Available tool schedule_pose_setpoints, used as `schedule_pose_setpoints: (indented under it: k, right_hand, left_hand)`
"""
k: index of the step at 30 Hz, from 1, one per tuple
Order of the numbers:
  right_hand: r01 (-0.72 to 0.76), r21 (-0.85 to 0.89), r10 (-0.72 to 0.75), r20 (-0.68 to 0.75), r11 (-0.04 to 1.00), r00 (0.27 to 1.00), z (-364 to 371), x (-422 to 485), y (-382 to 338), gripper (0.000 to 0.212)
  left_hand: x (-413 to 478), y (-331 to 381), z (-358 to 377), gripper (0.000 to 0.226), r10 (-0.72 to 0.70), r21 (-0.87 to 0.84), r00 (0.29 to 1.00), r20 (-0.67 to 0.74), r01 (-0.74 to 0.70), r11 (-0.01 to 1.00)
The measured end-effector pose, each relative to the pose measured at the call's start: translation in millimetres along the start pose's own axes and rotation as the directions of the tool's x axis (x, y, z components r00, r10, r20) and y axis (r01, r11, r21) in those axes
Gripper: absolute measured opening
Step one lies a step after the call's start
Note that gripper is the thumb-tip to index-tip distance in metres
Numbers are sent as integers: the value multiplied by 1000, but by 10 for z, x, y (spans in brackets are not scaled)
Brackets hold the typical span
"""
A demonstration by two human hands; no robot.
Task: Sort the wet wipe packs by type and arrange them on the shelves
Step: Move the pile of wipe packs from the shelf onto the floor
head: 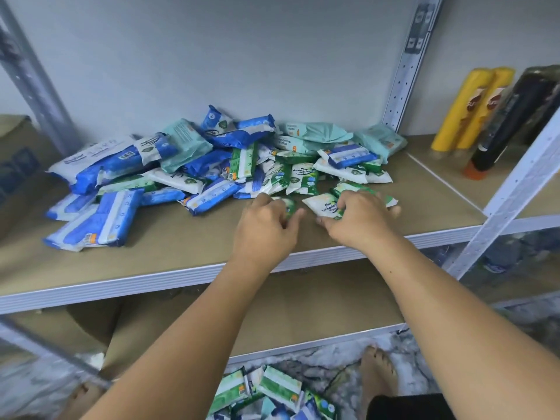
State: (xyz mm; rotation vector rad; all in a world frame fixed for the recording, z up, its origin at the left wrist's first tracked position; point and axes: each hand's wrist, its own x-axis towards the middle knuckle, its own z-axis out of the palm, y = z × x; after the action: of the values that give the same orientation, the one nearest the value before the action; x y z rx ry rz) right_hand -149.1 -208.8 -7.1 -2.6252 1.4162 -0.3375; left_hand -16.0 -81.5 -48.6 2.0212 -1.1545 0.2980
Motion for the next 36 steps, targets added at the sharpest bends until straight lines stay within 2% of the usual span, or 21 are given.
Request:
schedule_pose_setpoints:
  k: [1, 3, 4, 6, 8, 11, 15, 18, 20, 23, 27, 31, 36]
  right_hand:
    - [8, 24, -8, 8, 1000, 1000, -4, -33, -32, 47]
    - [7, 58, -8, 13, 998, 1000, -22, -119, -96, 44]
    - [-2, 74, 1, 9, 997, 1000, -30, -164, -118, 44]
    - [-26, 110, 25, 14, 994, 1000, -43, -267, -148, 50]
    - [-24, 133, 23, 15, 991, 1000, -32, -379, -163, 51]
    - [-22, 214, 26, -16, 976, 1000, -68, -585, -199, 38]
    - [10, 384, 34, -109, 923, 993, -143, -926, -253, 38]
    - [8, 485, 75, -152, 875, 985, -57, -1249, -214, 46]
    - [-43, 502, 119, -121, 864, 986, 35, -1439, -161, 42]
    - [-135, 432, 159, -20, 892, 987, 250, -1563, -115, 38]
    - [-226, 270, 183, 176, 936, 967, 663, -1567, -49, 40]
    - [-256, 6, 225, 457, 967, 860, 1128, -1637, 108, 32]
    - [-155, -225, 263, 604, 962, 753, 1658, -1723, 393, 40]
  left_hand:
    - [-20, -30, -62, 41, -36, -18, 999, 0, 36, 999]
    - [-78, -77, -187, 29, -106, 28, 994, 36, 105, 994]
    - [-106, -75, -257, 32, -145, 101, 988, 58, 139, 985]
    - [-142, -52, -384, 56, -213, 273, 966, 148, 167, 947]
    - [-185, 11, -512, 52, -257, 324, 942, 214, 179, 929]
    - [-308, 34, -671, 43, -290, 239, 921, 259, 229, 944]
    - [-785, 100, -913, 43, -220, 32, 955, 197, 218, 976]
    - [-1238, 57, -985, 40, -220, -94, 928, 301, 258, 962]
    - [-1446, -31, -923, 42, -245, -51, 890, 384, 286, 957]
    - [-1629, -239, -694, 51, -307, 66, 824, 476, 314, 947]
    - [-1885, -528, -325, 48, -391, 180, 754, 529, 351, 919]
    - [-2187, -776, 109, 49, -435, 221, 691, 578, 380, 898]
    - [-2544, -1060, 689, 51, -455, 341, 611, 648, 301, 891]
